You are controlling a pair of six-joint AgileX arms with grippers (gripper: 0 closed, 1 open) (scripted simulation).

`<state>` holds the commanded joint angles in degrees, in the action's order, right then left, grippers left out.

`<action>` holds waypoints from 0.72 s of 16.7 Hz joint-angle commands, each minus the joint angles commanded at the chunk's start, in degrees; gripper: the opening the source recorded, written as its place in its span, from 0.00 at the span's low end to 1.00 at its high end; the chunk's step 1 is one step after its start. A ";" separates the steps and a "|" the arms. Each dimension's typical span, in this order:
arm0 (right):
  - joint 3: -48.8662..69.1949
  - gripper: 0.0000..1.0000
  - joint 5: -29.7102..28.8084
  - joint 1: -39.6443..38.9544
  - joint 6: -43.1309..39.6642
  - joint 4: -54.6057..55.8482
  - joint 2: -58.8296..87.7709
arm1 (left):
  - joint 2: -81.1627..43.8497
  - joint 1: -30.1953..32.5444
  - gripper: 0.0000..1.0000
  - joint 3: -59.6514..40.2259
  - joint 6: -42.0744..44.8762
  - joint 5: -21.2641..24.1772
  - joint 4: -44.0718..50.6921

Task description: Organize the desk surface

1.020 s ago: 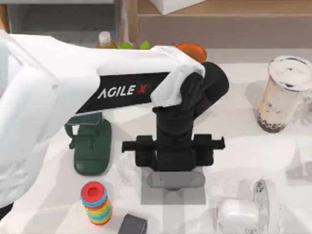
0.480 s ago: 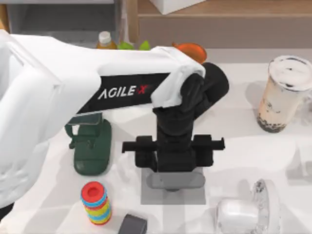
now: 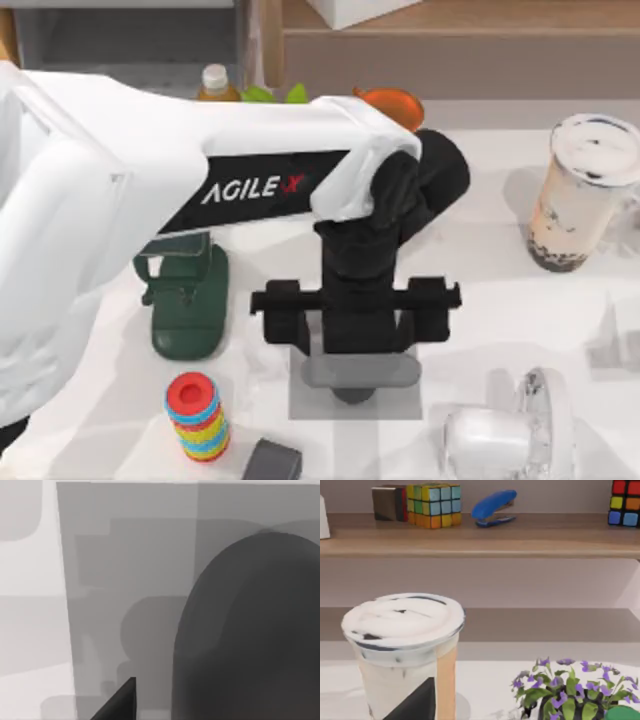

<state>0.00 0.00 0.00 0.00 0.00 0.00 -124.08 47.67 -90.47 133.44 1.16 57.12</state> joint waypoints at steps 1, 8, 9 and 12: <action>0.00 1.00 0.00 0.00 0.00 0.00 0.00 | 0.00 0.00 1.00 0.00 0.00 0.00 0.00; 0.00 1.00 0.00 0.00 0.00 0.00 0.00 | 0.03 -0.10 1.00 -0.01 0.00 0.00 0.01; 0.00 1.00 0.00 0.00 0.00 0.00 0.00 | 0.61 -0.38 1.00 0.04 -0.29 0.25 -0.08; 0.00 1.00 0.00 0.00 0.00 0.00 0.00 | 5.94 -2.81 1.00 0.98 -3.01 2.44 -0.77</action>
<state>0.00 0.00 0.00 0.00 0.00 0.00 -118.14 44.86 -89.49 130.44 3.60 56.35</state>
